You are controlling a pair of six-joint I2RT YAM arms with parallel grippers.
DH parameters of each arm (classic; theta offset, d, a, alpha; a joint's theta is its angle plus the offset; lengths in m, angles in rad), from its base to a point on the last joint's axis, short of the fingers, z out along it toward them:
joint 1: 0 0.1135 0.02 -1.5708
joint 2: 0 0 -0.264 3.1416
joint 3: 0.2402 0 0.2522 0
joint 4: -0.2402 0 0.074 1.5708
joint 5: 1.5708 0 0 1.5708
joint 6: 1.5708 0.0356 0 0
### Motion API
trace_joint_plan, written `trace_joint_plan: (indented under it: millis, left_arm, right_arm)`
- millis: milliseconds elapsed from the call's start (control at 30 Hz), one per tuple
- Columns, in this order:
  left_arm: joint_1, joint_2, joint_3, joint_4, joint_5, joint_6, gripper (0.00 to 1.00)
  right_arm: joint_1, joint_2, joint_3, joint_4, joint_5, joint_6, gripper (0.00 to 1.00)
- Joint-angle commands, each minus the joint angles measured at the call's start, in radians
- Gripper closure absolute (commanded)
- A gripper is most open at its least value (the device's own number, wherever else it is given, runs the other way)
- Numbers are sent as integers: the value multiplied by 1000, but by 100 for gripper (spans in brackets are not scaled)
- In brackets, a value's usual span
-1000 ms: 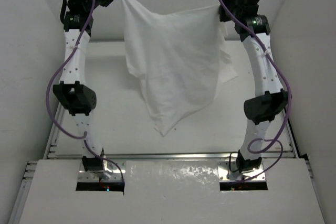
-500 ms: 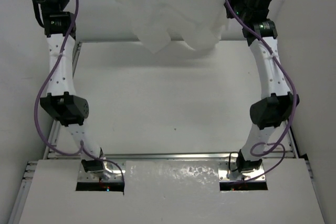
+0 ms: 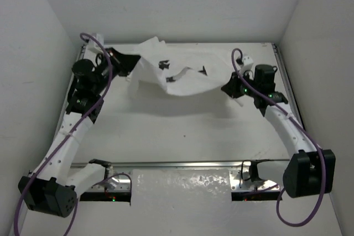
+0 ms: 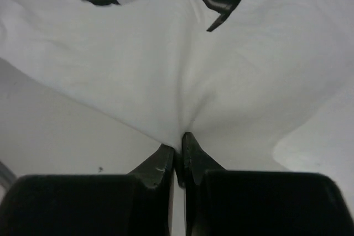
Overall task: Fold and stack the t-shirts
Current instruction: Flatten out the tshirt
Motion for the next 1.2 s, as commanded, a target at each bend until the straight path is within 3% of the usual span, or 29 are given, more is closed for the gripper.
trace_joint_plan:
  millis: [0, 67, 100, 133, 167, 200, 233, 333, 400, 433, 467, 567, 600, 667, 700, 800, 933, 1033, 1067, 1167]
  left_arm:
    - [-24, -104, -125, -240, -244, -175, 100]
    - [-36, -219, -295, -271, -187, -249, 84]
    - [-56, -257, -353, -285, -163, -255, 71]
    - [-62, -334, -455, -302, -85, -243, 43]
    - [-71, -372, -496, -323, -54, -238, 23]
    - [-74, -417, -537, -343, -22, -244, 15]
    - [-78, -504, -601, -348, 50, -264, 11]
    - [-88, -622, -598, -410, -21, -287, 9]
    - [-90, -599, -556, -426, -112, -284, 9]
    - [-91, -574, -550, -405, -196, -287, 16]
    - [-91, -542, -547, -383, -231, -295, 17]
    - [-90, -321, -475, -333, -351, -316, 17]
    - [-90, -173, -409, -323, -377, -313, 16]
    - [-90, -13, -329, -325, -382, -292, 13]
    - [-93, 138, -241, -354, -390, -277, 12]
    - [-90, 369, -97, -494, -526, -296, 8]
    - [-101, 433, -155, -481, -581, -333, 9]
    - [-101, 435, -255, -406, -588, -335, 12]
    - [-101, 464, -271, -373, -574, -330, 14]
    - [-102, 526, -303, -357, -508, -309, 40]
  right_arm:
    - [14, -88, -155, 29, -109, 117, 89]
    - [16, -125, -235, 25, -134, 205, 53]
    - [16, -157, -327, 23, -120, 228, 38]
    - [16, -235, -362, 6, -97, 241, 29]
    - [16, -283, -420, -1, -42, 251, 26]
    - [17, -327, -430, -15, -42, 259, 21]
    - [16, -385, -412, -65, 52, 274, 5]
    - [16, -345, -352, -136, 217, 303, 1]
    - [16, -245, -276, -141, 245, 311, 1]
    - [17, -125, -221, -138, 263, 317, 1]
    - [16, -68, -190, -127, 270, 316, 1]
    - [21, 115, -107, -68, 314, 314, 1]
    - [24, 166, -82, -58, 314, 313, 1]
    - [36, 326, 19, -132, 385, 305, 5]
    - [42, 356, 24, -143, 415, 313, 7]
    - [88, 395, -30, -100, 417, 334, 9]
    - [215, 401, -82, -69, 501, 328, 10]
    - [215, 456, -64, -100, 500, 348, 10]
    - [215, 465, -65, -97, 495, 353, 10]
    - [215, 501, -88, -97, 480, 397, 10]
